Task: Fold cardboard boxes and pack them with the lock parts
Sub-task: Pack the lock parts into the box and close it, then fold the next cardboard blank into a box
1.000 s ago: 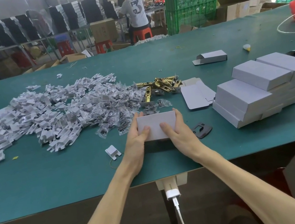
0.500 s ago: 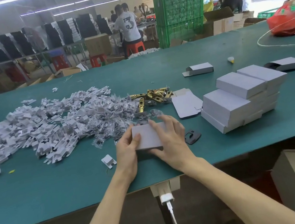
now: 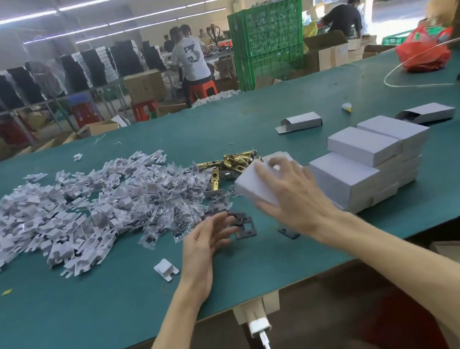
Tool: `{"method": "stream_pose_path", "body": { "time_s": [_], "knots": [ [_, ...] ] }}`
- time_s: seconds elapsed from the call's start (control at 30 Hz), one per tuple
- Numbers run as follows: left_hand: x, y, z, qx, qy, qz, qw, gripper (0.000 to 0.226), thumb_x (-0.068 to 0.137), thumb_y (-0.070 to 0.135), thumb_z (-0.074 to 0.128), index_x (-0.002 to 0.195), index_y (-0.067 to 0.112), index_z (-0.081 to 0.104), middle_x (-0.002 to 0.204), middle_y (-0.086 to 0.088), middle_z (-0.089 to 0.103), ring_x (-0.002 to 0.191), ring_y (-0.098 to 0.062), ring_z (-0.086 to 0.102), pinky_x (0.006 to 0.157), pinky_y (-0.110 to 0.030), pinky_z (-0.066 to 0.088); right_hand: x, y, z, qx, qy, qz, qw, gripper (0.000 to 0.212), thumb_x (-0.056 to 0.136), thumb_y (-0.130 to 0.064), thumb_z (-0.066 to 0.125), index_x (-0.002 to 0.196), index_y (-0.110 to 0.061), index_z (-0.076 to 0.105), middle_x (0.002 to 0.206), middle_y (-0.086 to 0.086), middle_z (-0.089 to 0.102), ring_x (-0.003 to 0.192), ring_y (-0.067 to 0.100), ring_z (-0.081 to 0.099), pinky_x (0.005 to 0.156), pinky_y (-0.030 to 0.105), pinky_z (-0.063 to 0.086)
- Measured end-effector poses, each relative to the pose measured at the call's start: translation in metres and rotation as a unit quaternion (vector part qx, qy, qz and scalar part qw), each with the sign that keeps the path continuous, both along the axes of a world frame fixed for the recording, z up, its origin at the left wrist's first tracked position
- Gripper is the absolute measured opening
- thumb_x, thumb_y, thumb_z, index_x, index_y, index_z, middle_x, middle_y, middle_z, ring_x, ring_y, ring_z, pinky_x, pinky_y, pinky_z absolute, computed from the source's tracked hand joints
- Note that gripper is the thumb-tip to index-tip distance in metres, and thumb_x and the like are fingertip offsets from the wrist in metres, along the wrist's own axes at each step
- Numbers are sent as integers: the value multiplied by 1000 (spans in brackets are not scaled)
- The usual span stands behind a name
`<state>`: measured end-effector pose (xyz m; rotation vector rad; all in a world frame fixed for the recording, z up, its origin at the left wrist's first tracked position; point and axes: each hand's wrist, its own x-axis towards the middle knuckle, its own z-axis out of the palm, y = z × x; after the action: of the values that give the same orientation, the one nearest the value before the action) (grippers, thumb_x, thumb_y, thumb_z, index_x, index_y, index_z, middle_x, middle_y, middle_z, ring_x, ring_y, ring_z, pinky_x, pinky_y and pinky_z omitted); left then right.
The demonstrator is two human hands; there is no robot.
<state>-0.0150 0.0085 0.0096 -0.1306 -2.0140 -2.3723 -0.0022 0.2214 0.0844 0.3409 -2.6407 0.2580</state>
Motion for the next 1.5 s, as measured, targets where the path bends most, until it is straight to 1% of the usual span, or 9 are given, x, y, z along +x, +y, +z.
{"method": "stream_pose_path", "body": {
  "time_s": [0.37, 0.5, 0.7, 0.93, 1.07, 1.23, 1.33, 1.4, 1.5],
  "knots": [
    [-1, 1, -7, -28, 13, -3, 1000, 34, 111, 18, 43, 111, 1, 72, 99, -15, 78, 86, -22, 74, 73, -23, 57, -22, 80, 30, 78, -118, -232, 962, 37, 100, -44, 49, 121, -14, 50, 135, 16, 48, 122, 36, 40, 98, 47, 32],
    [-2, 0, -8, -34, 15, -4, 999, 34, 111, 19, 44, 112, 1, 72, 99, -14, 78, 86, -22, 74, 74, -24, 57, -23, 84, 28, 82, -120, -236, 961, 42, 99, -44, 49, 130, -16, 47, 149, 16, 33, 137, 37, 26, 105, 50, 28],
    [-1, 0, -8, -35, 19, -4, 999, 33, 111, 19, 44, 111, 2, 72, 98, -14, 78, 85, -21, 74, 74, -25, 57, -23, 88, 32, 109, -125, -238, 957, 35, 102, -34, 46, 129, -13, 48, 139, 14, 47, 125, 38, 44, 102, 50, 35],
    [-1, 3, -8, -53, 20, 0, 998, 33, 111, 18, 44, 108, 1, 72, 93, -12, 78, 80, -19, 72, 71, -23, 56, -40, 59, 11, 212, -4, -168, 963, 55, 96, -13, 55, 146, -7, 36, 152, 14, 39, 149, 30, 24, 124, 49, 4],
    [-1, 5, -8, -63, 25, 2, 998, 33, 110, 17, 45, 107, -1, 72, 89, -10, 77, 76, -19, 70, 69, -23, 54, -64, 27, -7, 259, -43, -106, 959, 61, 91, -5, 57, 147, 2, 35, 153, 20, 38, 145, 34, 32, 125, 48, 13],
    [-1, 4, -9, -59, 24, 9, 998, 33, 111, 17, 45, 106, -1, 72, 88, -10, 76, 76, -18, 69, 70, -24, 53, -94, 5, -21, 320, -172, -126, 923, 48, 90, -3, 57, 137, 3, 47, 142, 25, 44, 133, 38, 41, 113, 47, 30],
    [-3, 4, -9, -57, 24, 7, 998, 33, 111, 17, 45, 105, 0, 72, 88, -8, 76, 76, -17, 69, 70, -23, 53, -100, 3, -24, 311, -192, -98, 926, 35, 90, 1, 55, 123, -7, 61, 128, 14, 62, 118, 34, 60, 84, 38, 44],
    [-3, 4, -10, -54, 25, 5, 998, 33, 111, 18, 45, 104, 1, 72, 87, -8, 76, 75, -16, 69, 71, -23, 53, -100, 5, -23, 303, -199, -75, 929, 34, 89, 5, 54, 120, -9, 63, 124, 12, 65, 112, 33, 64, 72, 35, 42],
    [-4, 3, -10, -51, 24, 2, 998, 32, 111, 18, 45, 105, 1, 72, 88, -7, 76, 76, -17, 69, 71, -24, 53, -97, 11, -16, 281, -200, -71, 936, 37, 89, 7, 52, 121, -7, 61, 122, 14, 64, 111, 34, 64, 72, 34, 41]
  ]
}}
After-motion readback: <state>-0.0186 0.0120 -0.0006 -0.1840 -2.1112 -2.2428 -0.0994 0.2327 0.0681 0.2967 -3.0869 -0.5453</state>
